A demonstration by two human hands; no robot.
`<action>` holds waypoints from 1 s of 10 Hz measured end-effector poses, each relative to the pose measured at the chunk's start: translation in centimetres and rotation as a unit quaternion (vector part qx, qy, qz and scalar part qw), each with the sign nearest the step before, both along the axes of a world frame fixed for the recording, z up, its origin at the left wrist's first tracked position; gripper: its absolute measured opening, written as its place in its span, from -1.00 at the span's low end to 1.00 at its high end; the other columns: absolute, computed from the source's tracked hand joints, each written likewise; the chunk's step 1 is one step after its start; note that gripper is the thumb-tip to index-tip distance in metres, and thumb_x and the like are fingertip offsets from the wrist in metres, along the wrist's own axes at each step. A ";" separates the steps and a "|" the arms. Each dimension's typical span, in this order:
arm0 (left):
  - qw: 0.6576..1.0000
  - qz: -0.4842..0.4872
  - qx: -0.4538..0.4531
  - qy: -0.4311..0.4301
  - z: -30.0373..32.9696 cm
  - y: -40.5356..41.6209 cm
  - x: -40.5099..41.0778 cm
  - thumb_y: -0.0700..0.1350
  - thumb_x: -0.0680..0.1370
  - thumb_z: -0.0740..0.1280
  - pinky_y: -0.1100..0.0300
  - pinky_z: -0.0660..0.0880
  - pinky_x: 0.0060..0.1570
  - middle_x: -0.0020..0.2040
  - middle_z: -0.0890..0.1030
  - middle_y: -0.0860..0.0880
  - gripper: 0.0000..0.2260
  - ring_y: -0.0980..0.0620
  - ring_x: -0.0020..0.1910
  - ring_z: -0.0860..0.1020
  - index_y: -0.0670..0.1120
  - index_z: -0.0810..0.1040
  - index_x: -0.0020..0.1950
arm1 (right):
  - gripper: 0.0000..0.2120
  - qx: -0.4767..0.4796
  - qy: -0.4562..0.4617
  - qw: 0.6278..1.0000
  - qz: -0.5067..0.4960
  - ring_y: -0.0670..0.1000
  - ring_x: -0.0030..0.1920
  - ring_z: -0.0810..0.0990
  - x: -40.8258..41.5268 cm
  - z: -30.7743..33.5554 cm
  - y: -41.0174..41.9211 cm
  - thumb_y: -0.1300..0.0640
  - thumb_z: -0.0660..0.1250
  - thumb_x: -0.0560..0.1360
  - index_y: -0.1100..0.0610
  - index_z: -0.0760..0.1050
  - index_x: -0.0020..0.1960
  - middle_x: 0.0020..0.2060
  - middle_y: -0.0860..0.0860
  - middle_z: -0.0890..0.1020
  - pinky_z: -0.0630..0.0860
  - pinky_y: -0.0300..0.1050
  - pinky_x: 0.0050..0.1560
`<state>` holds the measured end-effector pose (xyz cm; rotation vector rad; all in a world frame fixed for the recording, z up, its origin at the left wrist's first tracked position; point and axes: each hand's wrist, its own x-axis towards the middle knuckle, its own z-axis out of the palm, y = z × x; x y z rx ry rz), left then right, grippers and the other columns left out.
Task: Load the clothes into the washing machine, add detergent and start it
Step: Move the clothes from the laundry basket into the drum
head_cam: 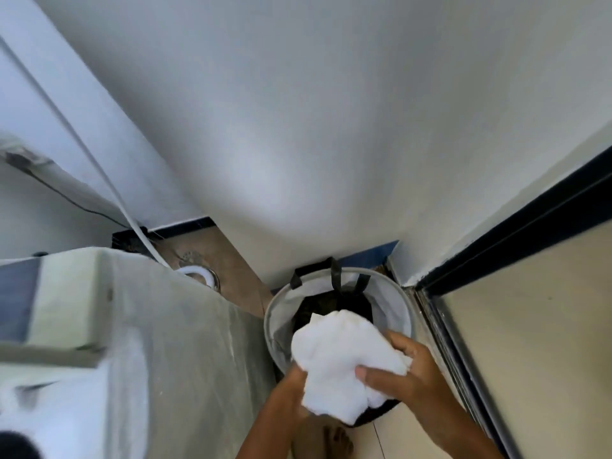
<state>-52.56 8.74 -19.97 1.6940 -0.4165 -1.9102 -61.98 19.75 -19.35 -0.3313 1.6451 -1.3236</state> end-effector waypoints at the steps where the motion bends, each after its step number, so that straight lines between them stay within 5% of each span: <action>1: 0.986 -0.107 0.103 0.070 4.1 -0.2 3.8 -0.15 0.66 0.03 0.18 0.44 -0.27 -0.40 0.61 -0.11 -0.65 -0.05 -0.32 0.57 -0.20 0.51 -0.20 | -0.51 -0.001 0.025 0.996 -0.085 0.00 -0.15 0.67 0.9 3.1 0.6 -0.03 0.55 0.09 0.11 0.61 -0.03 -0.14 0.01 0.71 0.55 -0.22 -0.28; 2: 0.960 -0.237 0.116 0.091 7.4 -0.2 6.0 -0.06 0.63 0.08 0.31 0.43 -0.53 -0.49 0.56 -0.06 -0.58 0.02 -0.53 0.55 -0.10 0.54 -0.35 | -0.26 -0.033 -0.013 0.997 -0.073 0.00 0.11 0.61 2.7 5.9 1.0 -0.15 0.58 0.07 -0.05 0.49 0.21 0.15 -0.04 0.61 0.57 -0.13 -0.05; 3: 0.935 -0.309 0.052 0.167 10.7 0.1 10.0 0.07 0.58 0.13 0.23 0.51 -0.30 -0.29 0.67 -0.07 -0.59 0.00 -0.32 0.64 -0.10 0.67 -0.24 | -0.06 -0.094 -0.171 0.980 -0.040 0.06 0.23 0.56 6.7 9.0 1.1 -0.15 0.63 0.03 -0.07 0.39 0.36 0.27 0.00 0.55 0.58 -0.06 0.02; 4: 0.931 -0.327 -0.023 0.163 14.2 -0.4 14.9 0.13 0.54 0.20 0.08 0.52 0.02 -0.02 0.70 -0.10 -0.64 -0.07 -0.06 0.65 -0.06 0.70 -0.04 | -0.06 -0.135 -0.225 0.964 -0.044 0.12 0.16 0.58 11.7 11.5 0.8 -0.07 0.66 -0.03 0.10 0.47 0.30 0.21 0.13 0.59 0.56 0.00 0.02; 5: 0.925 -0.315 -0.092 0.193 17.6 -1.0 21.7 0.09 0.53 0.22 0.03 0.46 0.19 0.11 0.66 -0.13 -0.65 -0.07 0.05 0.62 -0.07 0.66 0.10 | -0.15 -0.174 -0.199 0.962 -0.066 0.13 0.16 0.58 17.6 14.2 -0.2 -0.04 0.64 0.03 0.11 0.49 0.29 0.20 0.14 0.60 0.50 0.03 0.06; 7: 0.936 -0.255 -0.180 0.164 20.7 -2.7 34.6 0.11 0.57 0.14 0.10 0.42 -0.09 0.07 0.62 -0.08 -0.65 -0.08 -0.01 0.51 -0.04 0.59 0.14 | -0.58 -0.226 -0.108 0.962 -0.108 0.09 0.21 0.57 26.2 18.9 -2.7 0.03 0.35 0.43 0.05 0.52 0.28 0.20 0.05 0.61 0.44 0.08 0.24; 8: 0.930 -0.247 -0.238 0.133 21.7 -3.3 40.8 0.05 0.59 0.13 0.12 0.43 -0.12 0.14 0.63 -0.05 -0.69 -0.03 -0.03 0.56 -0.01 0.58 0.17 | -0.58 -0.244 -0.171 0.948 -0.114 0.13 0.24 0.53 29.1 21.4 -3.7 0.02 0.30 0.46 0.08 0.50 0.29 0.24 0.10 0.58 0.42 0.06 0.27; 9: 0.901 -0.272 -0.321 0.104 23.2 -3.2 44.8 0.08 0.53 0.22 0.14 0.46 -0.02 0.18 0.63 0.03 -0.69 0.00 0.04 0.61 0.06 0.55 0.22 | -0.54 -0.278 -0.239 0.930 -0.037 0.11 0.09 0.61 32.6 24.9 -4.8 -0.04 0.41 0.32 0.10 0.60 0.17 0.19 0.16 0.60 0.53 -0.02 0.13; 10: 0.863 -0.292 -0.404 0.079 24.7 -2.8 46.6 -0.01 0.54 0.31 0.15 0.48 0.09 0.22 0.60 0.09 -0.73 0.05 0.16 0.58 0.10 0.51 0.25 | -0.79 -0.331 -0.247 0.911 0.001 0.01 -0.23 0.70 35.9 27.6 -6.6 0.02 0.40 0.24 0.11 0.71 -0.25 -0.19 0.09 0.70 0.64 -0.13 -0.22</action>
